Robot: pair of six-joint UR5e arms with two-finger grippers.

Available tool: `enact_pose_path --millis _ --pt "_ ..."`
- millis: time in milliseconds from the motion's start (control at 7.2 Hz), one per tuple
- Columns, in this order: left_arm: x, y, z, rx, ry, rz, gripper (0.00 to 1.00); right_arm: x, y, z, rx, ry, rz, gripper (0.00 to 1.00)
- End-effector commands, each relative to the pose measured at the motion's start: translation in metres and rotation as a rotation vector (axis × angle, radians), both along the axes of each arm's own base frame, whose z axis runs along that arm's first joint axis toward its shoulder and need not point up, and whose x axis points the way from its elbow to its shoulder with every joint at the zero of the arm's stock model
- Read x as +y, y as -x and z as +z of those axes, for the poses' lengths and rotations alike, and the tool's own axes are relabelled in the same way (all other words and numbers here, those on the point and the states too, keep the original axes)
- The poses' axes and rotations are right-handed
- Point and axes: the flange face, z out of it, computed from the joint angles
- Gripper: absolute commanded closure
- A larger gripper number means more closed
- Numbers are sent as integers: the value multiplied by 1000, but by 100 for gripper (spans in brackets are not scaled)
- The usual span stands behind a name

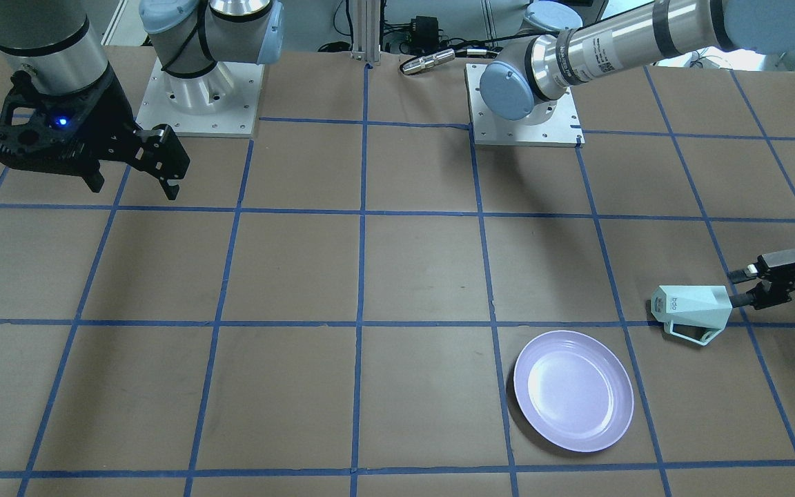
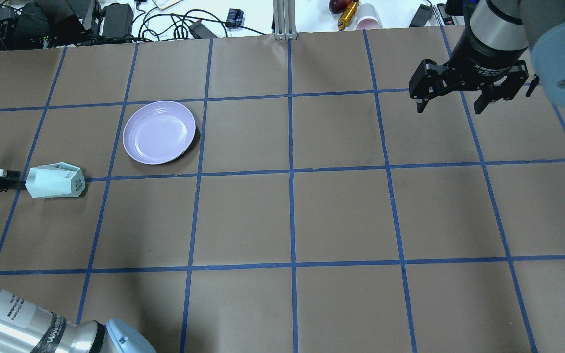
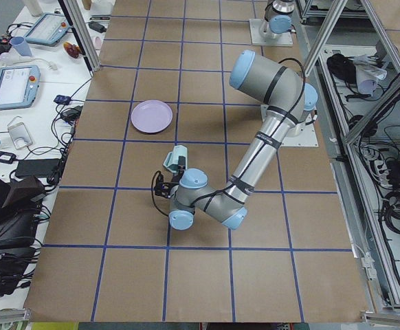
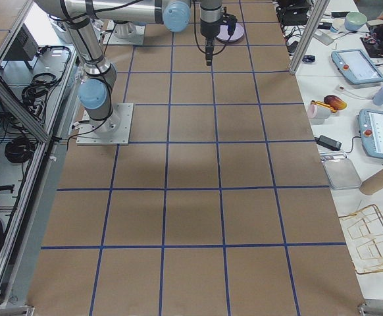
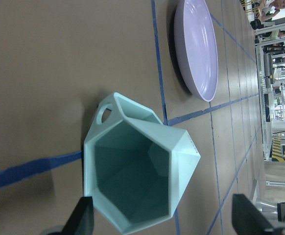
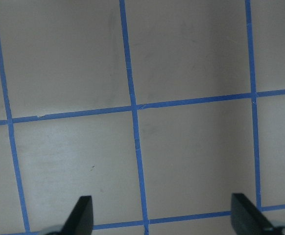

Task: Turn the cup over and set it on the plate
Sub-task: 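Lower the left gripper into the mug's opening and close on its rim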

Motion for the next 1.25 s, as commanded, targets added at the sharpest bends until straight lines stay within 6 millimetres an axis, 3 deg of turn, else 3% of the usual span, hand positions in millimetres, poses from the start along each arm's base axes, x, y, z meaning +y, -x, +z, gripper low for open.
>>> enact_pose_path --millis 0,417,1111 --pt "-1 4 -4 15 7 -10 0 0 0 -1 0 -1 0 0" --pt "-15 27 -10 52 17 1 0 0 0 0 0 0 0 0" --pt "-21 40 -13 65 12 -16 3 0 0 -1 0 -1 0 0"
